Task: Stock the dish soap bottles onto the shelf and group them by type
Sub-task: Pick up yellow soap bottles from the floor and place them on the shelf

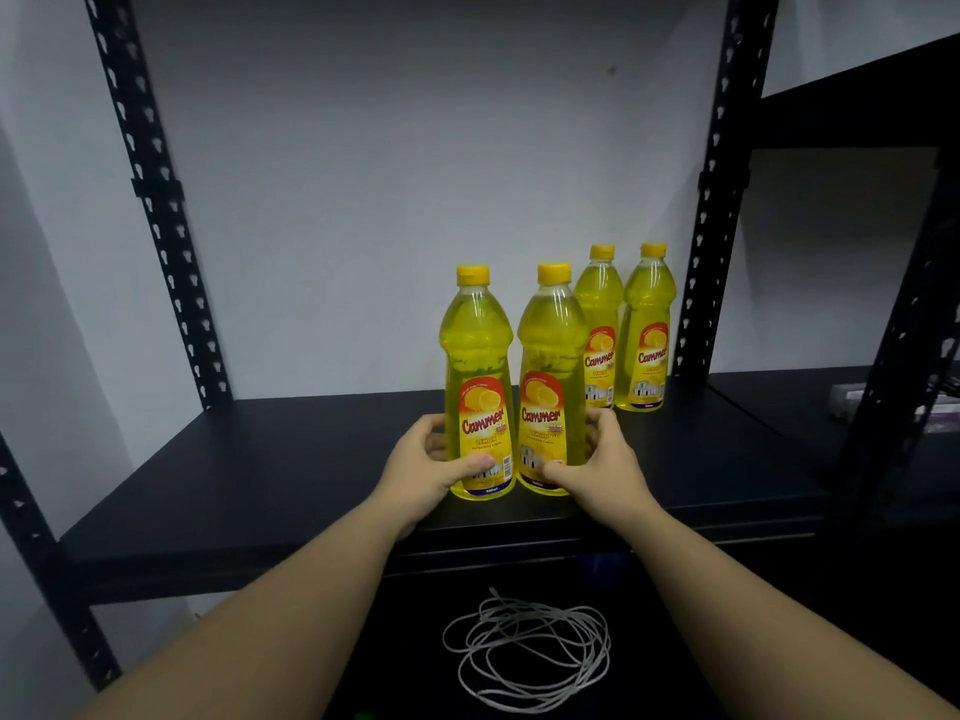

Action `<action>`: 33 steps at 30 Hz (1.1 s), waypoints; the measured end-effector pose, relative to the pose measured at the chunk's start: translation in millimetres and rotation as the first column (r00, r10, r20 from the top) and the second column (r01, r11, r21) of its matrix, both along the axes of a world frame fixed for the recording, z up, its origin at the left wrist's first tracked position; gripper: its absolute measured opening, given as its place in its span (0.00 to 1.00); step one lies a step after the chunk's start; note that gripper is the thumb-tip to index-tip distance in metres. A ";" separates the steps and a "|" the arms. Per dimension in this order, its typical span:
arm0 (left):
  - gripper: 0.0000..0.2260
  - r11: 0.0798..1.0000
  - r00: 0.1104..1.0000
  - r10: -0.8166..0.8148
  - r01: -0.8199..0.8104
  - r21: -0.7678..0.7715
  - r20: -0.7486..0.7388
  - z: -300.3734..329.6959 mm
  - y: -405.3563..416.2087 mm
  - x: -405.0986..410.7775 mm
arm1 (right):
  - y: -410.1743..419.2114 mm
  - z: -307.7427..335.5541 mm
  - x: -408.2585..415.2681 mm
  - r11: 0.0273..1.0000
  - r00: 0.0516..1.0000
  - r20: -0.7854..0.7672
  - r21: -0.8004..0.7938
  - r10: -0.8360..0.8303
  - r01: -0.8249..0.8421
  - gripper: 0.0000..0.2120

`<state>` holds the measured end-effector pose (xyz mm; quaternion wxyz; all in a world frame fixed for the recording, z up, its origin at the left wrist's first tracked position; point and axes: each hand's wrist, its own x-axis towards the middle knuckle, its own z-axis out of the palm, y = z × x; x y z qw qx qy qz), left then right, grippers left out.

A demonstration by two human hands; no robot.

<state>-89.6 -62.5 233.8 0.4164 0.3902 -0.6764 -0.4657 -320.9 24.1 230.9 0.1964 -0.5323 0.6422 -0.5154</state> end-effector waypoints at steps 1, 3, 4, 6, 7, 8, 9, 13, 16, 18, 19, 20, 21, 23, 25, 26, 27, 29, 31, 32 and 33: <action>0.35 1.000 1.000 0.004 -0.004 -0.003 -0.004 -1.0 0.0 -0.1 | -0.6 -0.8 1.3 1.000 1.000 -0.014 -0.002 -0.002 0.002 0.39; 0.36 1.000 1.000 0.007 -0.007 -0.013 0.002 -2.1 1.8 -0.1 | -1.0 -2.8 4.5 1.000 0.999 -0.043 -0.017 -0.023 0.023 0.45; 0.37 1.000 1.000 0.005 -0.004 -0.019 0.013 -2.7 2.7 0.2 | -1.2 -3.2 5.2 0.999 0.998 -0.050 -0.014 -0.042 0.041 0.48; 0.38 0.999 0.999 0.000 0.001 -0.040 0.038 -3.6 4.9 1.3 | 0.4 -0.9 6.4 0.998 0.997 -0.050 -0.022 -0.056 0.055 0.47; 0.38 0.999 0.999 0.002 0.001 -0.051 0.048 -3.8 6.1 1.7 | 0.9 -0.2 5.7 0.998 0.998 -0.035 -0.021 -0.058 0.057 0.44; 0.37 0.998 0.999 0.005 -0.002 -0.059 0.054 -3.6 7.0 1.7 | 1.5 0.1 4.1 0.998 0.998 -0.022 -0.022 -0.058 0.058 0.43; 0.37 0.998 0.998 0.007 -0.003 -0.066 0.058 -3.5 7.6 1.5 | 1.1 -0.9 1.6 0.998 0.998 -0.023 -0.013 -0.057 0.057 0.41; 0.37 0.997 0.997 0.015 -0.009 -0.076 0.069 -2.8 8.9 1.4 | -0.8 -1.6 -0.6 0.999 0.998 -0.046 0.030 -0.030 0.032 0.39; 0.37 0.996 0.997 0.023 -0.018 -0.083 0.068 -3.7 9.6 1.9 | -2.7 0.8 5.3 0.995 0.993 -0.069 -0.008 -0.098 0.098 0.43; 0.37 0.996 0.997 0.035 -0.029 -0.088 0.068 -4.1 11.2 1.8 | -4.6 1.4 6.1 0.993 0.990 -0.067 -0.011 -0.122 0.121 0.44; 0.37 0.995 0.997 0.040 -0.034 -0.089 0.067 -4.0 12.3 1.6 | -4.7 1.4 5.6 0.993 0.991 -0.057 -0.001 -0.118 0.118 0.43; 0.37 0.995 0.997 0.045 -0.039 -0.089 0.069 -3.6 13.4 1.4 | -4.4 1.4 4.2 0.994 0.993 -0.048 0.009 -0.109 0.110 0.42; 0.37 0.995 0.996 0.047 -0.041 -0.089 0.071 -3.1 14.7 1.2 | -4.7 0.4 2.0 0.994 0.993 -0.048 0.017 -0.105 0.106 0.40; 0.36 0.995 0.996 0.048 -0.041 -0.088 0.080 -2.4 15.3 0.9 | -4.4 0.6 1.4 0.994 0.993 -0.056 0.037 -0.100 0.102 0.39; 0.35 0.996 0.995 0.047 -0.039 -0.086 0.085 -1.8 15.7 0.9 | -5.2 1.2 5.4 0.993 0.990 -0.084 0.036 -0.112 0.115 0.42; 0.35 0.995 0.995 0.047 -0.039 -0.088 0.085 -1.5 16.0 0.9 | -5.3 1.9 8.4 0.990 0.986 -0.099 0.027 -0.136 0.140 0.45; 0.35 0.995 0.995 0.049 -0.041 -0.090 0.084 -2.1 15.8 1.0 | -6.2 2.4 10.7 0.985 0.979 -0.112 0.023 -0.168 0.172 0.47; 0.36 0.994 0.995 0.055 -0.047 -0.094 0.084 -4.0 14.7 1.5 | -7.1 3.5 14.2 0.976 0.968 -0.129 0.021 -0.213 0.218 0.46; 0.37 0.995 0.994 0.059 -0.051 -0.088 0.090 -5.7 13.0 2.3 | -8.0 1.9 14.5 0.972 0.965 -0.129 0.024 -0.229 0.234 0.44; 0.38 0.995 0.994 0.060 -0.052 -0.084 0.092 -6.0 12.3 2.4 | -8.8 0.7 13.4 0.970 0.964 -0.125 0.022 -0.236 0.240 0.44; 0.38 0.995 0.994 0.062 -0.054 -0.078 0.094 -6.1 11.8 2.7 | -9.3 0.4 11.9 0.968 0.962 -0.118 0.021 -0.245 0.249 0.43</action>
